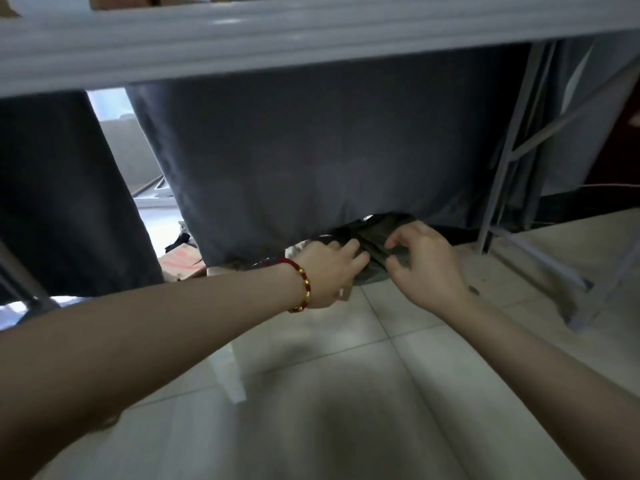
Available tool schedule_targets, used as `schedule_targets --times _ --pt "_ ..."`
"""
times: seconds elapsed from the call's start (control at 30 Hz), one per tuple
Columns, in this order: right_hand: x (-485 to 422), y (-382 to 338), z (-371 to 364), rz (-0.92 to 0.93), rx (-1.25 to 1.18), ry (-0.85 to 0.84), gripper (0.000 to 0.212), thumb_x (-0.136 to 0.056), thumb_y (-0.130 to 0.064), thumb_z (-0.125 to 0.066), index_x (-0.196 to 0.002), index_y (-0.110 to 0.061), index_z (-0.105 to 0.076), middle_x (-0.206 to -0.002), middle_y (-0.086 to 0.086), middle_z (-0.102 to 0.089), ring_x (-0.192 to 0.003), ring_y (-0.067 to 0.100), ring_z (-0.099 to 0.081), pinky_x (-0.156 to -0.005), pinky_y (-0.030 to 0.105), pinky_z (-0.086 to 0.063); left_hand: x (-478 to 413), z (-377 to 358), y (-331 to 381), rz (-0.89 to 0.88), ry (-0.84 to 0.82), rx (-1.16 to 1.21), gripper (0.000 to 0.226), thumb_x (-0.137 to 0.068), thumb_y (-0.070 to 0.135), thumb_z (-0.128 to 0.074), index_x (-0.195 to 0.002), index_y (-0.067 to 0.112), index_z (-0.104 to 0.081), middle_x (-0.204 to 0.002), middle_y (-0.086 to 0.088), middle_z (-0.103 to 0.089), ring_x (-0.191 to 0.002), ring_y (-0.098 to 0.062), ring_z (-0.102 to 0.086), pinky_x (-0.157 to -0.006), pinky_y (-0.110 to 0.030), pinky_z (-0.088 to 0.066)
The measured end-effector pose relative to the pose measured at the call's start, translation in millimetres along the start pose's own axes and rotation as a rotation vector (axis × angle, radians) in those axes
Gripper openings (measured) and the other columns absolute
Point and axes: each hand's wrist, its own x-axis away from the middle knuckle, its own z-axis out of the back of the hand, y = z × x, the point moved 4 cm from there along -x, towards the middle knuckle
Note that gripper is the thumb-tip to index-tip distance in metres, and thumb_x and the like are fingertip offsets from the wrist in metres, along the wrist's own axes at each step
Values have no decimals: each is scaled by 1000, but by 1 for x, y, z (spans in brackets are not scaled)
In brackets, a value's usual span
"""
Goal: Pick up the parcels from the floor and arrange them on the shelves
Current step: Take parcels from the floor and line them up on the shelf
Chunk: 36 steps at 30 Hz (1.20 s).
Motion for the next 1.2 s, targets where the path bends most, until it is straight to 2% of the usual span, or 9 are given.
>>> schedule_targets --times 0.1,0.23,0.5,0.67,0.87,1.03,1.2 --pt "-6 0 -31 -88 18 -91 28 -85 -20 -64 -112 -13 -64 -119 9 -58 -109 28 -56 -86 35 -46 -13 -20 -2 68 -51 6 63 -86 35 -63 -137 14 -32 -132 -8 -39 -108 -28 -57 -64 -36 -40" --pt "-5 9 -72 -170 30 -165 39 -85 -24 -65 -122 -13 -57 -127 11 -52 -116 31 -53 -94 41 -47 -37 -62 -8 174 -37 52 67 -84 49 -64 -135 17 -35 -131 -6 -42 -111 -27 -56 -68 -36 -45" --pt "2 59 -101 -318 99 -181 47 -86 -28 -62 -129 -16 -49 -134 6 -44 -124 29 -46 -98 39 -41 -84 -127 -9 320 -118 116 80 -82 59 -62 -141 14 -33 -135 -10 -43 -120 -30 -49 -91 -40 -45" --pt "-5 91 -117 -417 119 -190 45 -88 -27 -61 -128 -15 -46 -139 6 -41 -123 30 -45 -97 40 -41 -115 -161 -8 376 -140 148 76 -81 58 -62 -138 14 -37 -132 -10 -46 -119 -30 -50 -93 -38 -42" --pt "-9 113 -143 -487 97 -203 46 -86 -25 -60 -129 -13 -45 -139 7 -42 -121 29 -45 -96 42 -41 -143 -207 -3 466 -209 275 89 -77 61 -65 -142 10 -32 -136 -13 -44 -122 -34 -46 -97 -41 -41" --pt "-5 134 -158 -552 119 -202 54 -87 -27 -60 -136 -14 -42 -150 9 -35 -130 31 -42 -104 45 -39 -147 -249 3 541 -257 342 89 -77 63 -61 -142 10 -33 -136 -14 -44 -124 -36 -45 -98 -45 -41" --pt "-9 148 -164 -576 168 -204 56 -88 -31 -62 -137 -14 -42 -150 9 -36 -131 31 -40 -106 45 -38 -166 -281 2 541 -281 343 89 -77 65 -58 -142 10 -32 -138 -16 -42 -124 -37 -43 -98 -46 -42"
